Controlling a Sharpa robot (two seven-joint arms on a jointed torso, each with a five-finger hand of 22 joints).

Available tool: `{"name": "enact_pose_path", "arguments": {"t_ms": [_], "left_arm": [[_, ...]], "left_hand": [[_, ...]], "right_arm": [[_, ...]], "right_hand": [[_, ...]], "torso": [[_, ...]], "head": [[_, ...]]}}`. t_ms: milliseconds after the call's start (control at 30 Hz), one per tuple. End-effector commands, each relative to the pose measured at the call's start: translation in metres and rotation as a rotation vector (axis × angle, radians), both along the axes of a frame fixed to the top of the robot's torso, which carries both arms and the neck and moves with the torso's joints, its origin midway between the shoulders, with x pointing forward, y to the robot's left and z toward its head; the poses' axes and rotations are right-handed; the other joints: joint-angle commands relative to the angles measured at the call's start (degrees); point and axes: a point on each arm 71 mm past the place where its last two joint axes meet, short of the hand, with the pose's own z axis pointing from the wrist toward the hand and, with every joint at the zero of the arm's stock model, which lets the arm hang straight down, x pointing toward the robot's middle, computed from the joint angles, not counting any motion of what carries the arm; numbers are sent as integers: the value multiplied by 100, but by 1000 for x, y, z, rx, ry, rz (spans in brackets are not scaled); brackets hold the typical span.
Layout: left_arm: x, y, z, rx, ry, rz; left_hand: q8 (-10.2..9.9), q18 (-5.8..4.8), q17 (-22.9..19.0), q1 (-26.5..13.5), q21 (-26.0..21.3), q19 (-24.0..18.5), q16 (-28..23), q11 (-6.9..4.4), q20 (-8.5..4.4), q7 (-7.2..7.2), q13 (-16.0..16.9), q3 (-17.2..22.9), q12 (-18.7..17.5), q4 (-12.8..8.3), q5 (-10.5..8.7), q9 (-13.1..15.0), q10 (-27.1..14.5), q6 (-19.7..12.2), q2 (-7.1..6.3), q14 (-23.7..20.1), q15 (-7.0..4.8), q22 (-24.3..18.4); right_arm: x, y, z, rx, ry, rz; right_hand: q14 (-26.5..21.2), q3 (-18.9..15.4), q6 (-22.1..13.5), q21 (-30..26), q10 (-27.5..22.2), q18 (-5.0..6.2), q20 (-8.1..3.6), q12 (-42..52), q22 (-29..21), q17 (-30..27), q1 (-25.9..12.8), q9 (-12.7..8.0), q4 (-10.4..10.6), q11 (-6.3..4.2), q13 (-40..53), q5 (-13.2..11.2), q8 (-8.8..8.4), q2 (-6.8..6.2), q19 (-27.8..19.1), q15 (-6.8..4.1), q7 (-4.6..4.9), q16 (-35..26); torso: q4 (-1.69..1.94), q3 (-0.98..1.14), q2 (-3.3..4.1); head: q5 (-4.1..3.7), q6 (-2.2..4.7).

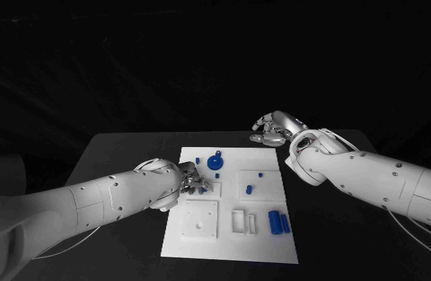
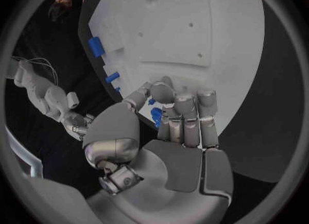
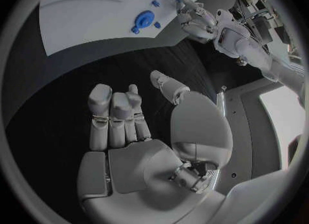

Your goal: Assemble the parts on the task board

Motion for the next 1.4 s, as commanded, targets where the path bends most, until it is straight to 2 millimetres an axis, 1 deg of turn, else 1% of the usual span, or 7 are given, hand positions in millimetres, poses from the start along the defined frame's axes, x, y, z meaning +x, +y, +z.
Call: {"name": "enact_pose_path", "arguments": {"t_ms": [33,367,600,700,800,1233,1400], "left_arm": [[-2,-4,-2,-8,10,-19],[2,5,-2,-1,2,7],[2,6,-1,-20,-4,22],[2,6,-1,-31,1,22],[2,7,-1,-37,-4,25],[0,21,2,-79,-14,63],[1,26,15,-175,32,77]], "left_hand": [[-25,-20,-9,9,10,32,37,-80,-692,-138,5,4,30,35,-15,0,-103,395,-48,-44,15,10],[-28,-22,-18,-85,10,30,48,-78,-689,-136,2,-27,40,140,-16,14,-106,394,-126,-48,12,11],[-68,45,-71,-419,-30,65,43,-93,-737,-142,-44,409,25,1053,-18,48,-109,352,-970,-77,-32,-22],[-103,19,-82,-511,-17,48,39,-55,-715,-108,-57,343,8,1169,-12,54,-141,281,-1113,-104,-24,-10],[-115,20,-94,-603,-13,-102,63,-43,-704,-97,-53,-324,14,978,-7,131,-203,205,-875,-187,-10,38],[-178,50,-138,-619,-53,-127,43,-43,-719,-88,-70,-406,-10,1111,-4,146,-274,132,-1020,-242,-36,19],[-374,26,-218,-275,-111,-214,-53,29,-693,2,-106,-469,-93,900,104,94,-470,-190,-781,-371,-1,6]], "right_arm": [[0,2,0,-4,5,12],[0,0,0,-3,4,9],[0,-1,0,-3,1,7],[0,0,0,-3,2,8],[1,-1,0,-3,2,7],[1,-3,0,3,2,2],[2,-9,0,4,0,-7]], "right_hand": [[4,-32,-96,-35,8,538,-32,6,7,-2,62,6,13,11,-6,22,34,10,-15,1,130,-28],[3,-34,-96,-35,7,538,-32,6,8,-2,59,7,16,11,-7,22,35,11,-15,1,130,-29],[3,-45,-98,-38,5,538,-30,6,8,-1,45,6,26,12,-10,22,34,8,-17,2,131,-31],[2,-49,-99,-39,5,538,-30,7,9,-1,41,6,29,12,-11,23,33,7,-17,2,131,-32],[2,-49,-100,-40,4,538,-31,7,9,-1,43,6,30,12,-13,29,33,9,-17,2,131,-33],[3,-64,-105,-47,1,538,-31,13,15,1,41,5,42,13,-26,193,33,11,-16,2,132,-39],[4,-68,-112,-48,1,538,-32,14,16,2,40,4,43,13,-27,194,30,12,-16,3,133,-39]], "torso": [[-1,-1,2],[-1,-2,3],[2,-5,3],[1,-3,1],[-1,-3,0],[-1,1,-1],[-1,4,-7]], "head": [[-2,-2],[-8,12],[-15,13],[-16,15],[-17,14],[-14,48],[-14,87]]}}
